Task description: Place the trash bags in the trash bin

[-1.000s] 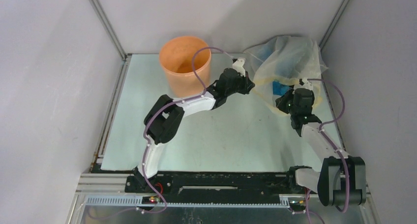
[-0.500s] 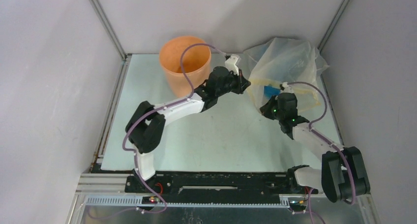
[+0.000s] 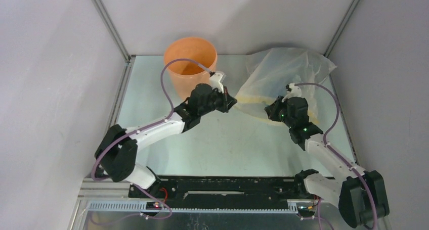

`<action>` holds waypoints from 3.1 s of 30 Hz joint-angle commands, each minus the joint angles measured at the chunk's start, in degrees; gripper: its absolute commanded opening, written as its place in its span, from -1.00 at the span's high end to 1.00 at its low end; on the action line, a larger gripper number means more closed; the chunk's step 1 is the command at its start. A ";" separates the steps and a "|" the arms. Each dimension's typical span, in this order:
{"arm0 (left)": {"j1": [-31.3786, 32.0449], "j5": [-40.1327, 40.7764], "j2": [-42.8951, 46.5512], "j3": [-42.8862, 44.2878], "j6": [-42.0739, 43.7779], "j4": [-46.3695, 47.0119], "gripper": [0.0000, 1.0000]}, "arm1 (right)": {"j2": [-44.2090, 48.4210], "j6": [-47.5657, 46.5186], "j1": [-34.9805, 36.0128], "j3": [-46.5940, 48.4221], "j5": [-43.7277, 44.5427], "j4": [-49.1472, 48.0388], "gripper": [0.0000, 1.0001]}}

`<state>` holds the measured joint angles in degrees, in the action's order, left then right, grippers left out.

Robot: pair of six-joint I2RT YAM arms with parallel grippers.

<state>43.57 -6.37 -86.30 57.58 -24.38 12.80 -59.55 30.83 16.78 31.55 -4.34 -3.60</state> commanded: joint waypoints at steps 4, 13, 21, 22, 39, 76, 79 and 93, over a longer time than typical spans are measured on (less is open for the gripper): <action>-0.15 -1.02 6.95 -7.29 -0.70 2.82 1.00 | -5.00 -5.69 8.57 2.20 4.33 -0.54 0.93; -3.67 6.23 15.86 -10.81 -3.17 -2.26 1.00 | -13.10 -8.60 26.43 3.57 11.19 -6.33 0.82; -6.77 1.37 16.85 -10.85 -0.72 -4.02 1.00 | -8.96 -16.58 27.07 7.36 15.23 -1.58 0.24; -6.79 0.17 16.59 -10.71 -0.59 -3.81 1.00 | -8.42 -16.90 25.89 7.52 15.88 -0.57 0.17; -6.75 -2.49 14.76 -6.31 -0.81 -5.09 1.00 | -22.50 -39.01 25.70 12.34 40.49 -12.38 -0.99; -3.71 -11.42 -5.19 16.37 -2.86 -8.66 1.00 | -1.71 -13.48 -16.26 17.85 21.68 3.12 -0.85; -3.23 -13.00 -7.41 19.18 -3.71 -7.88 1.00 | 0.57 -11.18 -18.34 17.84 17.00 8.09 -0.99; -3.00 -15.70 -12.73 26.42 -9.48 -6.05 1.00 | 13.79 -12.29 -3.47 15.91 24.76 22.05 -0.99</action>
<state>40.38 -20.05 -97.60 81.69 -30.94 3.49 -49.41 18.68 9.23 47.53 14.83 13.72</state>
